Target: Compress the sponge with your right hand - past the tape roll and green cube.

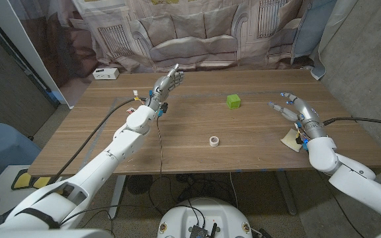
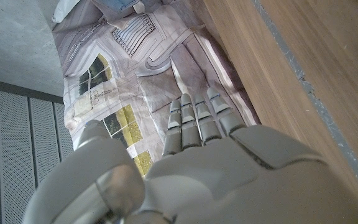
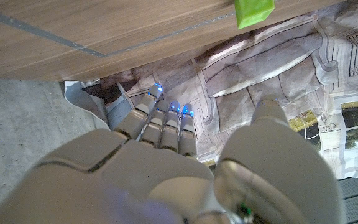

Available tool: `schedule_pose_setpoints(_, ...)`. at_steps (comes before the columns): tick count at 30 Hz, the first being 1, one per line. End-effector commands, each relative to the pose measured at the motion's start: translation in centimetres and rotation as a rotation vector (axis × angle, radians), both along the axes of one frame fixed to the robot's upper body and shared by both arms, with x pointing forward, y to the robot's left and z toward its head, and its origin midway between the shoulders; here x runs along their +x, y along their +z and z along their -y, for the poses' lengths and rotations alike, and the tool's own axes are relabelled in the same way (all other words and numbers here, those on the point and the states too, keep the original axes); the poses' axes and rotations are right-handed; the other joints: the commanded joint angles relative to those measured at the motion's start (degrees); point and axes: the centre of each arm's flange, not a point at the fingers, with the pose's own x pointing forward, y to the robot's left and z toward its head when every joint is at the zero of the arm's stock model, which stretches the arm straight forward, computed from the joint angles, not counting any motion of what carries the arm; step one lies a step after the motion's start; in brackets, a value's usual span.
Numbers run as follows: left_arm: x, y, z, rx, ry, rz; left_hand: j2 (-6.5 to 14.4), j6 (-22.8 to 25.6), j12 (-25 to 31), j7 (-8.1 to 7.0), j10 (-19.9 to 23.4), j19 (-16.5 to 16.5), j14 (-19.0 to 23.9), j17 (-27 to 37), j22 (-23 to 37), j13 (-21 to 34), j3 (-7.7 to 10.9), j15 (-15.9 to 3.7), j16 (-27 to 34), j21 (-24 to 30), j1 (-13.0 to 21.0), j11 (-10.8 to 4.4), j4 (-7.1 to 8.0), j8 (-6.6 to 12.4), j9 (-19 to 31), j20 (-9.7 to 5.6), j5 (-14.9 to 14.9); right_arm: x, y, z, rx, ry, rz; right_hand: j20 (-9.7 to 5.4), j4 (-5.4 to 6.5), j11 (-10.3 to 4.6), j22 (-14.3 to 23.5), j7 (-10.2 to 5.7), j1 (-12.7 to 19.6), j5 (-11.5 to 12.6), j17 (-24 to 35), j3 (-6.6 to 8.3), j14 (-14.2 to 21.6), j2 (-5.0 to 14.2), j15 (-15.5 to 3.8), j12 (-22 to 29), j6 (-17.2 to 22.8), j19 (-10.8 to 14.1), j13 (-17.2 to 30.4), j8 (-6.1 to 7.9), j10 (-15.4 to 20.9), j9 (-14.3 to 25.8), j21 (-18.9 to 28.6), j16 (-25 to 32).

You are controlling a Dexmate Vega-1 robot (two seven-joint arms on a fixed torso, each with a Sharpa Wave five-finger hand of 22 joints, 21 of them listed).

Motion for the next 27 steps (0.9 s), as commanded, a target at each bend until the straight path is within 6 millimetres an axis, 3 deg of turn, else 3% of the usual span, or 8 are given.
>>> schedule_pose_setpoints(1,0.2,-1.7,0.2,-0.022,0.008,-0.001,-0.6,-1.5,-0.5,-0.24,-1.5,-1.2,-1.6,0.2,0.1,0.3,0.06,0.02,-0.3,-0.2,-0.3,-0.06,-0.07,-0.01,0.2,-0.32,-0.2,1.8,2.0,-0.8,0.050,0.117,0.034,0.25,0.47,0.32,0.1,0.41,-0.7,-0.3,0.2,0.06,-0.2,0.08,0.22,0.2,0.1,-0.1,0.1,0.16,-0.2,-0.1,-0.2,0.1)
schedule_pose_setpoints(11,0.8,-2.9,-0.5,-0.086,-0.048,-0.010,-0.9,-2.4,-0.4,-0.30,-2.4,-2.2,-2.5,0.2,0.1,0.2,-0.11,-0.01,-0.2,-0.2,-0.5,0.03,-0.10,0.07,0.2,-0.45,-0.2,4.0,3.3,-1.0,0.106,0.266,0.067,0.22,0.91,0.53,0.1,0.47,-1.6,-0.5,0.2,-0.12,-0.3,0.40,0.30,0.3,-0.2,-0.2,0.1,0.13,-0.1,-0.1,-0.5,0.2)
schedule_pose_setpoints(19,-0.4,-2.4,-1.2,-0.096,0.038,-0.008,-1.1,-2.8,-0.3,-0.50,-3.1,-3.9,-3.4,0.2,0.1,0.2,-0.20,0.01,-0.1,-0.4,-0.7,-0.17,-0.12,0.25,0.2,-0.22,-0.1,5.4,4.3,-1.4,0.171,0.344,0.070,0.29,1.19,0.72,0.1,0.65,-2.3,-0.7,0.1,-0.26,-0.4,0.56,0.53,0.3,-0.3,-0.3,0.1,0.14,-0.2,-0.1,-0.6,0.3)
schedule_pose_setpoints(27,-1.0,-2.3,-3.2,-0.114,0.083,-0.030,-1.1,-0.6,0.8,-0.33,-1.0,-2.6,-1.4,0.1,0.1,0.2,-0.24,-0.27,0.8,0.6,-0.8,-0.49,-0.19,1.21,0.2,-0.53,-0.1,6.9,3.9,-3.1,0.270,0.435,0.058,0.14,1.51,0.97,0.1,0.86,-3.0,-0.8,0.1,-0.44,-0.7,0.72,0.81,0.3,-0.4,-0.8,0.1,0.21,-0.2,-0.1,-0.9,0.3)
